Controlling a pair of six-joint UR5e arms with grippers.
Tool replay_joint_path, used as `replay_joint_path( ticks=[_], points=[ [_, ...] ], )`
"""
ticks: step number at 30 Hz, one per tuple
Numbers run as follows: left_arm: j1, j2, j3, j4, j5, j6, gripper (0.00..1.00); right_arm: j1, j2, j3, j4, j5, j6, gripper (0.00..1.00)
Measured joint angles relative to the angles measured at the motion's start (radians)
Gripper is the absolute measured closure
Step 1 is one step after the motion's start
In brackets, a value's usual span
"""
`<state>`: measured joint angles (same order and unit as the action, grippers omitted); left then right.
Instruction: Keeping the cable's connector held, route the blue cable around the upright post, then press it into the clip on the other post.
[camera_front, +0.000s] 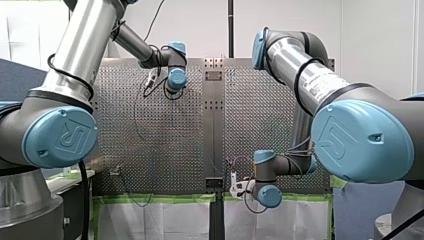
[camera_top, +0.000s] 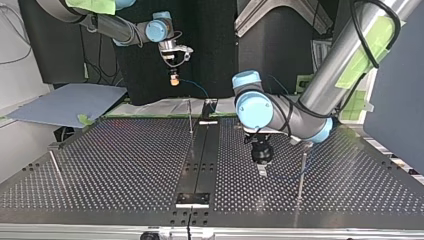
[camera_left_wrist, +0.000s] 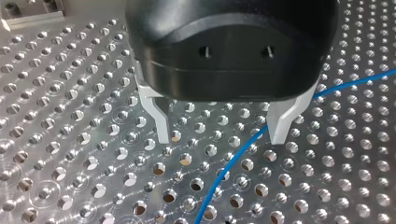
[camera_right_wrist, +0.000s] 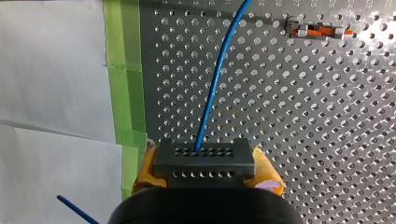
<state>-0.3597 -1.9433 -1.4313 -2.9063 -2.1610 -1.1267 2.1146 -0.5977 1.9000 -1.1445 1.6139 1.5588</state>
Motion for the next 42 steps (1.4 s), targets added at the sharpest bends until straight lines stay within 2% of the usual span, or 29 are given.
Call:
replay_joint_path(
  ticks=[9, 29, 35, 42],
  points=[
    [-0.002, -0.051, 0.008, 0.004, -0.019, 0.013, 0.02, 0.000, 0.000, 0.000, -0.001, 0.000, 0.000, 1.00],
    [0.002, -0.103, 0.008, 0.003, -0.070, 0.018, 0.02, 0.000, 0.000, 0.000, 0.001, 0.000, 0.000, 1.00],
    [-0.006, -0.106, 0.008, -0.023, -0.088, 0.018, 0.02, 0.000, 0.000, 0.000, 0.002, 0.000, 0.000, 1.00],
    [-0.021, -0.145, 0.008, -0.066, -0.115, 0.019, 0.02, 0.000, 0.000, 0.001, 0.003, 0.000, 0.000, 1.00]
  ],
)
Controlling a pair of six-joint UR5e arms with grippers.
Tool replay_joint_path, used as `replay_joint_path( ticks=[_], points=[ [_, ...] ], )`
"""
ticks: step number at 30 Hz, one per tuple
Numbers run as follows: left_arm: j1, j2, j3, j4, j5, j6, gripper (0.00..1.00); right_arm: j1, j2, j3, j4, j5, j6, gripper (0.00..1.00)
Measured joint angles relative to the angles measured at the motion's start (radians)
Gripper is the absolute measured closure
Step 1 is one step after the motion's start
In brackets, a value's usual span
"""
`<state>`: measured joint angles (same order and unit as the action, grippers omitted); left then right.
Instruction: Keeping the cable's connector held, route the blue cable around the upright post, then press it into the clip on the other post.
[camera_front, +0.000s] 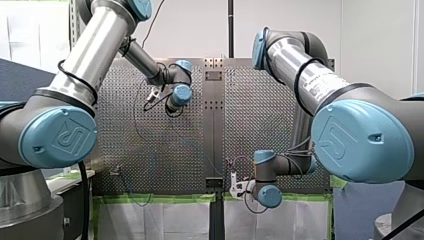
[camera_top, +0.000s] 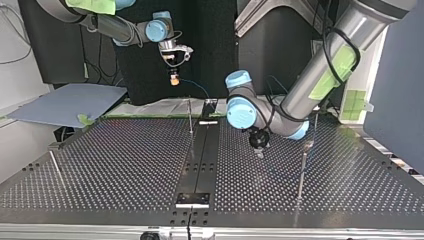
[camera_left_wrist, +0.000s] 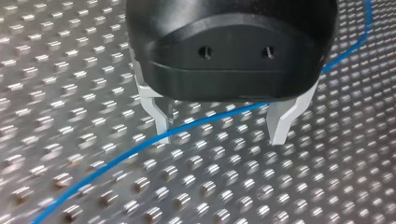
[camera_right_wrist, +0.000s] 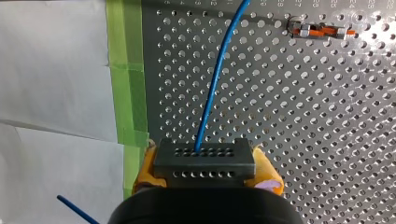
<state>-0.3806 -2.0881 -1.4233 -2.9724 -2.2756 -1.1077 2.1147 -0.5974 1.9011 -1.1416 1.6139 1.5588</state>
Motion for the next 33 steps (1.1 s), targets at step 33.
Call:
replay_joint_path(
  ticks=[33],
  points=[
    [-0.067, -0.189, -0.013, -0.017, 0.080, -0.127, 0.02, 0.001, 0.002, 0.000, -0.008, -0.016, -0.005, 1.00]
  ],
)
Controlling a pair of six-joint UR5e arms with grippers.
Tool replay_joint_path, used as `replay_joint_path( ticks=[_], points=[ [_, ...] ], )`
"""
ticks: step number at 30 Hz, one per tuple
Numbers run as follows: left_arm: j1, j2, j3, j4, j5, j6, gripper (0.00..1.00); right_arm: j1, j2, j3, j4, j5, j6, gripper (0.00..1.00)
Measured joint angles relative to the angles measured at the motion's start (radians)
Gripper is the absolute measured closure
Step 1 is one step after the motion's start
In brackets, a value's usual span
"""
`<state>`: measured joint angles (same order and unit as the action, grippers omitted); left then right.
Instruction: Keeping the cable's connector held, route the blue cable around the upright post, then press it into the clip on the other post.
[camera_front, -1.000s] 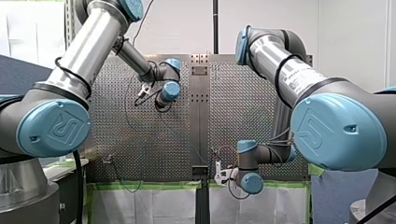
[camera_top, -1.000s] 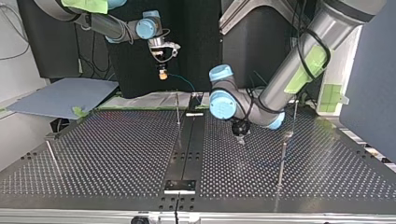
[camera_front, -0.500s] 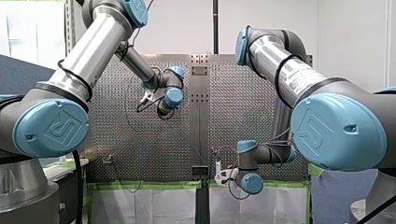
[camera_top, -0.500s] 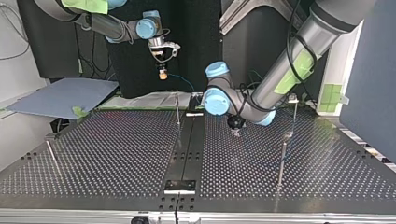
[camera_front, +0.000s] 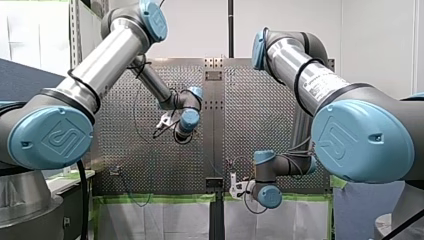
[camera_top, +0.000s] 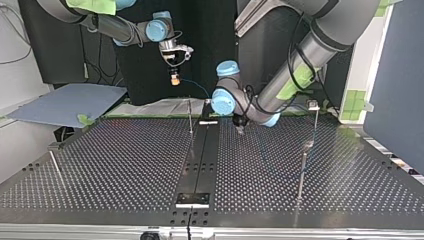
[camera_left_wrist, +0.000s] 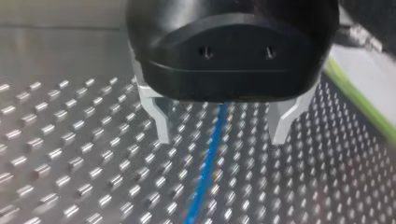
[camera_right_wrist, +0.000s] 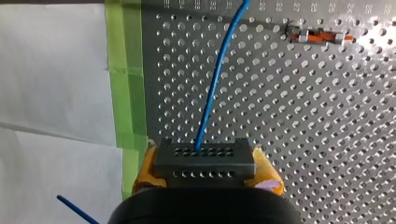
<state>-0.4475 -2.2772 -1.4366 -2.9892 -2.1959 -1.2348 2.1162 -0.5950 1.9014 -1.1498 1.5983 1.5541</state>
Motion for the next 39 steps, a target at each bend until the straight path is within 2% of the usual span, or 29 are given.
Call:
replay_joint_path(
  ticks=[10, 17, 24, 34, 39],
  points=[
    [-0.003, -0.018, 0.000, -0.007, 0.095, -0.075, 0.02, 0.003, 0.000, 0.000, -0.011, -0.018, -0.001, 1.00],
    [-0.017, -0.059, 0.000, -0.026, 0.156, -0.078, 0.02, 0.004, 0.000, 0.000, -0.018, -0.026, 0.000, 1.00],
    [-0.042, -0.089, 0.000, -0.006, 0.214, -0.097, 0.02, 0.004, 0.000, 0.000, -0.026, -0.045, 0.000, 1.00],
    [-0.063, -0.094, 0.000, -0.040, 0.258, -0.106, 0.02, 0.004, 0.000, 0.000, -0.035, -0.063, 0.001, 1.00],
    [-0.076, -0.124, 0.000, -0.067, 0.278, -0.101, 0.02, 0.004, 0.000, 0.000, -0.038, -0.064, 0.003, 1.00]
  ],
)
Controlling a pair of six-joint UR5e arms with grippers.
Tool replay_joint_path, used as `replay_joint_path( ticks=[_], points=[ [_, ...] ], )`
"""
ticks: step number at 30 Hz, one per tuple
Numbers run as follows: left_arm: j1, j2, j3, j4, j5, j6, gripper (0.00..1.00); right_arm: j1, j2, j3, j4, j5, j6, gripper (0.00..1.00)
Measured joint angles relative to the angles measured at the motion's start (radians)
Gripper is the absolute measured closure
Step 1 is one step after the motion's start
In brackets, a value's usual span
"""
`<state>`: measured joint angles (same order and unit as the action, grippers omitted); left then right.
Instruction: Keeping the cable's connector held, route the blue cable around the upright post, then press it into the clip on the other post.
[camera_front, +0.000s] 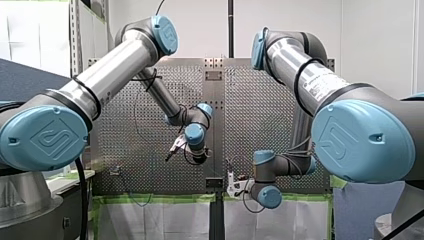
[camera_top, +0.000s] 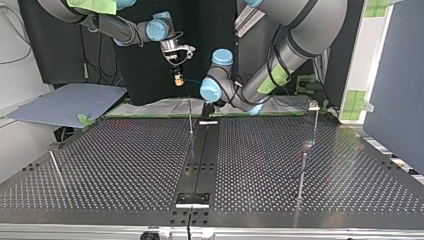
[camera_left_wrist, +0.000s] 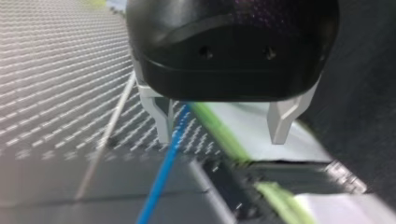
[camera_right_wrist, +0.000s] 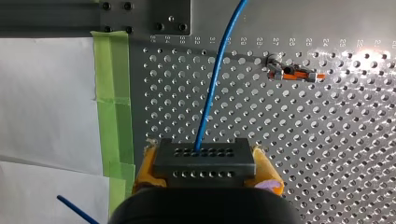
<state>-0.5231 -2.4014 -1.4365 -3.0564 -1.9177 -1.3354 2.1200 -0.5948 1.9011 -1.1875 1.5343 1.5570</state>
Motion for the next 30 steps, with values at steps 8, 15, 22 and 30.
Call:
replay_joint_path(
  ticks=[8, 15, 22, 30],
  points=[
    [-0.021, -0.028, 0.001, 0.013, 0.052, -0.020, 0.02, -0.001, 0.000, 0.000, -0.006, 0.000, 0.000, 1.00],
    [-0.037, -0.060, 0.000, 0.001, 0.067, -0.018, 0.02, -0.002, 0.000, -0.001, -0.009, 0.000, 0.003, 1.00],
    [-0.060, -0.068, 0.001, 0.022, 0.107, -0.048, 0.02, -0.003, 0.000, -0.001, -0.011, 0.000, 0.009, 1.00],
    [-0.073, -0.068, 0.000, 0.038, 0.152, -0.092, 0.02, -0.002, 0.000, -0.001, -0.012, 0.000, 0.009, 1.00]
  ],
)
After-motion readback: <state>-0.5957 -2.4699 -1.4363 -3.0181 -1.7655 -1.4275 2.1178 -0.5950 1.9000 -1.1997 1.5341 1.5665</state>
